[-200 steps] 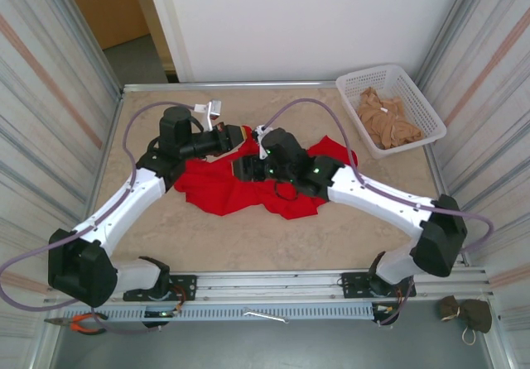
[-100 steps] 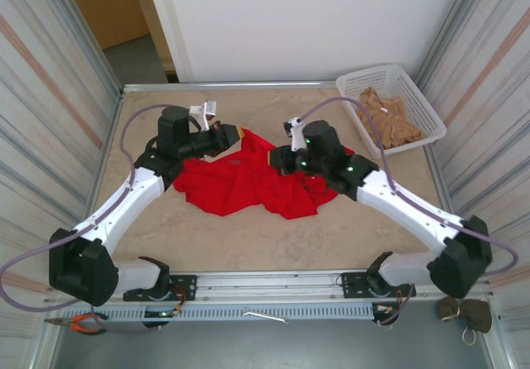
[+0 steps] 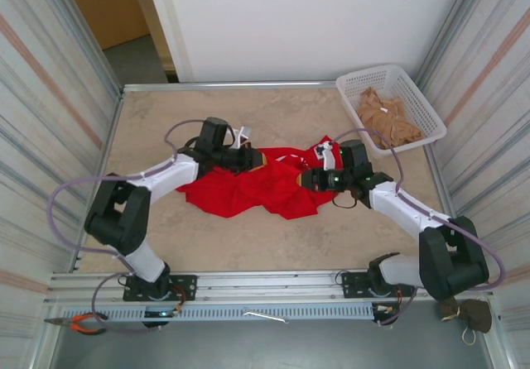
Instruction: Fold the inside-out t-shirt
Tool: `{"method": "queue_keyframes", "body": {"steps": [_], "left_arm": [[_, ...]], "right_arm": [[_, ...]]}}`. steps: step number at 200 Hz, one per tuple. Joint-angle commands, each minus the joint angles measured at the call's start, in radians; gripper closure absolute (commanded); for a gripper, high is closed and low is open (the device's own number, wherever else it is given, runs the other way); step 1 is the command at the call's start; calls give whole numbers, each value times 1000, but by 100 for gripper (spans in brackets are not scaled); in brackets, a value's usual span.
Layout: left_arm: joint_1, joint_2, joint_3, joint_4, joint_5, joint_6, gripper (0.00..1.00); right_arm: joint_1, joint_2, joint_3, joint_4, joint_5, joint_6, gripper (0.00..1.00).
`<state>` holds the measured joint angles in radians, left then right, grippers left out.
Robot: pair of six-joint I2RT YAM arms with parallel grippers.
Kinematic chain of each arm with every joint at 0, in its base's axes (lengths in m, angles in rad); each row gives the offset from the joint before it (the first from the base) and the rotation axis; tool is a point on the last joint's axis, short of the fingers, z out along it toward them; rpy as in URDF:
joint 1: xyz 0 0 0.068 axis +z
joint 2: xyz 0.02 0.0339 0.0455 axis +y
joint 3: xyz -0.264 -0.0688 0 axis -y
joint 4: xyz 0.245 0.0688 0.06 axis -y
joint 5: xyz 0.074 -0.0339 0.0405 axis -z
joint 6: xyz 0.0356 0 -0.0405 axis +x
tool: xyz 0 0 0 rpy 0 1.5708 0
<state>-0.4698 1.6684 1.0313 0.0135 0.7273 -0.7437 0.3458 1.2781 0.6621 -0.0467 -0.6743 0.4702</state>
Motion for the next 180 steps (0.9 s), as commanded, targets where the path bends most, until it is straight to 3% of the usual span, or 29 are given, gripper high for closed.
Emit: {"method": "queue_keyframes", "body": {"steps": [1, 16, 30, 46, 62, 102, 120, 141, 164, 180], "left_arm": [[34, 51, 63, 77, -79, 23, 85], [33, 72, 81, 91, -72, 21, 59], [38, 56, 82, 79, -86, 29, 48], [55, 10, 70, 34, -101, 48, 42], [88, -72, 24, -9, -127, 65, 37], [219, -343, -158, -177, -263, 87, 31], [298, -454, -238, -247, -322, 99, 28], [426, -539, -318, -289, -308, 102, 26], [548, -581, -349, -339, -264, 139, 25], [583, -588, -336, -390, -263, 183, 24]], "right_arm": [[-66, 2, -46, -80, 79, 47, 100], [-99, -24, -57, -120, 165, 72, 100], [-135, -51, -63, -155, 216, 87, 100], [-165, -84, -54, -211, 254, 89, 58], [-161, -145, -29, -277, 300, 84, 46], [-56, -228, 76, -361, 354, 74, 43], [49, -161, 147, -370, 386, 56, 43], [168, -47, 232, -371, 444, 33, 42], [240, 85, 301, -366, 498, 21, 41], [266, 163, 329, -363, 539, 27, 40]]}}
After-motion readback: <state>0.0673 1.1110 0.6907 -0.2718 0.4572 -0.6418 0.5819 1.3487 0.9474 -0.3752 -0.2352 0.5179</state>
